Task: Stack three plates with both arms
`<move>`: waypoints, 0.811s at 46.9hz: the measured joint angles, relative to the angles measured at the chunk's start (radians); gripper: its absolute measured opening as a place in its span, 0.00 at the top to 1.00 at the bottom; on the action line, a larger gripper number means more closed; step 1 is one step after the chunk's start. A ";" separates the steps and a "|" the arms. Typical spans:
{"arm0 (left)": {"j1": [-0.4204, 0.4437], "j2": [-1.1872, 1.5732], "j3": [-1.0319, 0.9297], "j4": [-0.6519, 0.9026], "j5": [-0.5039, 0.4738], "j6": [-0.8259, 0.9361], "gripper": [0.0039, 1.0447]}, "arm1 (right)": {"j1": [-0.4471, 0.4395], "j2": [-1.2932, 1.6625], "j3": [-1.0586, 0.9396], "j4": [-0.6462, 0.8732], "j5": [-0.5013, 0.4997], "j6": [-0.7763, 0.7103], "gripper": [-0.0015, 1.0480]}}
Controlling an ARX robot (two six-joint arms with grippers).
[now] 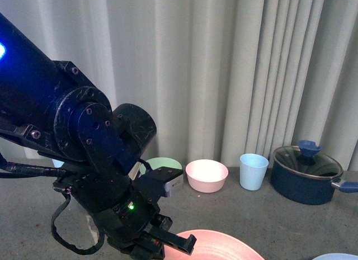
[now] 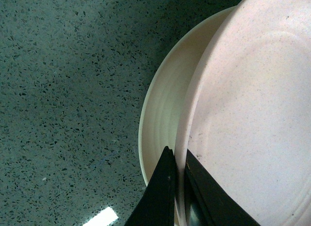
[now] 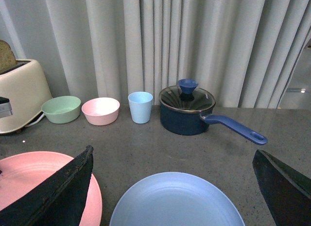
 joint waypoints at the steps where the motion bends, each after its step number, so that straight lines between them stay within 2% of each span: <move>1: 0.000 0.000 0.000 -0.001 -0.002 0.002 0.97 | 0.000 0.000 0.000 0.000 0.000 0.000 0.07; 16: 0.006 0.021 0.016 -0.010 -0.030 0.014 0.96 | 0.000 0.000 0.000 0.000 0.000 0.000 0.07; 20: 0.009 0.024 0.020 -0.012 -0.031 0.015 0.85 | 0.000 0.000 0.000 0.000 0.000 0.000 0.07; 23: 0.010 0.025 0.027 -0.015 -0.032 0.018 0.71 | 0.000 0.000 0.000 0.000 0.000 0.000 0.07; 35: 0.013 0.024 0.037 -0.023 -0.032 0.026 0.38 | 0.000 0.000 0.000 0.000 0.000 0.000 0.07; 38: 0.018 0.017 0.039 -0.023 -0.028 0.029 0.24 | 0.000 0.000 0.000 0.000 0.000 0.000 0.07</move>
